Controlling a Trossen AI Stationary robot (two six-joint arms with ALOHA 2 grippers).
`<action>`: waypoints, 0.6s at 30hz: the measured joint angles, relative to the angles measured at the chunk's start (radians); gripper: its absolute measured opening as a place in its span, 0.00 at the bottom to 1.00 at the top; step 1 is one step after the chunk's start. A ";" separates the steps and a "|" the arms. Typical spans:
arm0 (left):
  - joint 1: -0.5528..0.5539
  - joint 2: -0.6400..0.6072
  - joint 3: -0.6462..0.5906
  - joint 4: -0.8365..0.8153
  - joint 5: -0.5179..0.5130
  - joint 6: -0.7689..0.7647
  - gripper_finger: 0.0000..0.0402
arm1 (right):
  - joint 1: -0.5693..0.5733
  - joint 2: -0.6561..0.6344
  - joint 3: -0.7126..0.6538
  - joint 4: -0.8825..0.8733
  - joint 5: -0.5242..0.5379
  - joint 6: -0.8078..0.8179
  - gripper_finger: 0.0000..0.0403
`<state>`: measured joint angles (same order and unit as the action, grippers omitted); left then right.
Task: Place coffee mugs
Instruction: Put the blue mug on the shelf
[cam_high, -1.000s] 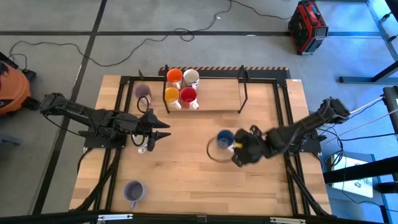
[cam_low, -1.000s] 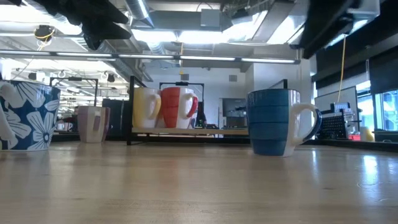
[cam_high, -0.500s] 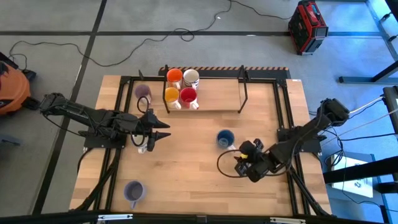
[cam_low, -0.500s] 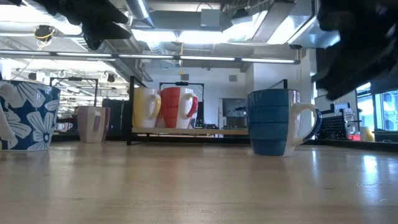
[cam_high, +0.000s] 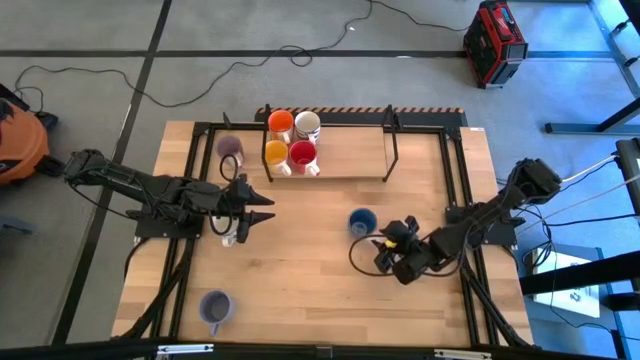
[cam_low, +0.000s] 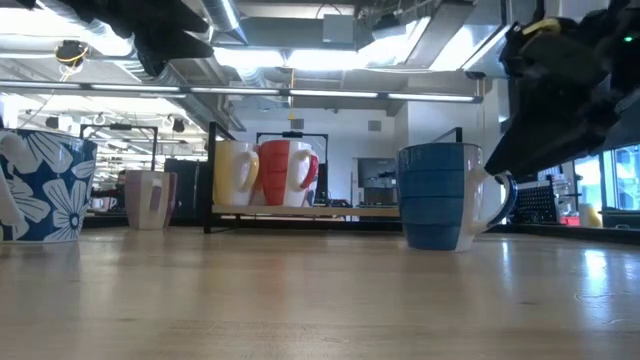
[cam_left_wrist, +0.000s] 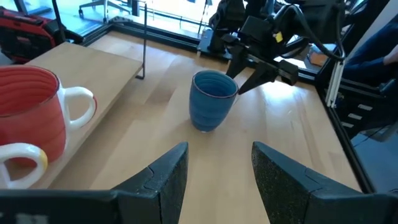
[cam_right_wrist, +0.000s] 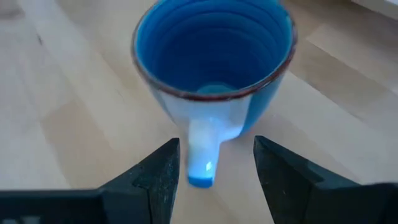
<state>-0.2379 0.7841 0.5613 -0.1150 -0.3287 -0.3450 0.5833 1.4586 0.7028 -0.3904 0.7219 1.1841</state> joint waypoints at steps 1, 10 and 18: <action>0.000 0.000 0.000 0.000 -0.001 0.012 0.43 | -0.009 0.000 -0.001 0.001 -0.008 -0.009 0.47; 0.000 0.001 0.000 -0.005 -0.010 0.067 0.43 | -0.023 0.000 -0.001 0.031 -0.034 -0.126 0.38; 0.000 0.001 0.000 -0.005 -0.010 0.067 0.43 | -0.023 0.065 0.000 0.100 -0.058 -0.124 0.32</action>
<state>-0.2379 0.7853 0.5613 -0.1200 -0.3382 -0.2783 0.5602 1.5237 0.7033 -0.2904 0.6642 1.0603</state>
